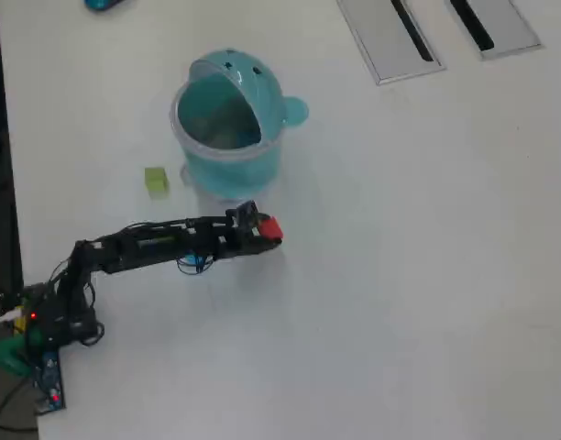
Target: Grasp RGB lego blocks and put them in the bin one by one.
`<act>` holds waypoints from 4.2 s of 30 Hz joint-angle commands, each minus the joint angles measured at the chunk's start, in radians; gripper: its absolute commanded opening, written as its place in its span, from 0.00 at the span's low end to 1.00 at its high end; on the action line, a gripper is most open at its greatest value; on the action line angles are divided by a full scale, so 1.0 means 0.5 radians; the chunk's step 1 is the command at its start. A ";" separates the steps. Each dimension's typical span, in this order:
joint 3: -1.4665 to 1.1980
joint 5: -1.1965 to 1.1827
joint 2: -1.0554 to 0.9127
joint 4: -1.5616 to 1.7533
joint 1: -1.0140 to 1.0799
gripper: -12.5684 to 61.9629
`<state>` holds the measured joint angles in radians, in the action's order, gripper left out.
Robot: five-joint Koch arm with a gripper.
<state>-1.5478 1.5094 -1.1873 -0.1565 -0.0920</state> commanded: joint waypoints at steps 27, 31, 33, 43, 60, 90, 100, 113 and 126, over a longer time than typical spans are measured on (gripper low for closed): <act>-0.178 -0.249 -1.282 0.012 -0.528 0.34; -0.153 -0.242 -1.325 0.015 -0.672 0.34; -0.135 -0.236 -1.328 0.021 -0.730 0.34; -0.083 -0.117 -1.267 0.147 -0.933 0.34; 0.491 0.028 -0.561 0.420 -1.095 0.31; 0.390 -0.104 -0.749 0.150 -1.058 0.60; 0.043 -0.117 -1.307 -0.239 -1.190 0.59; -0.298 0.117 -1.736 -0.724 -1.608 0.61; -0.497 0.681 -1.727 -0.844 -1.887 0.60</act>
<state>-1.8239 1.8331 -2.0371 -0.5998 -1.0155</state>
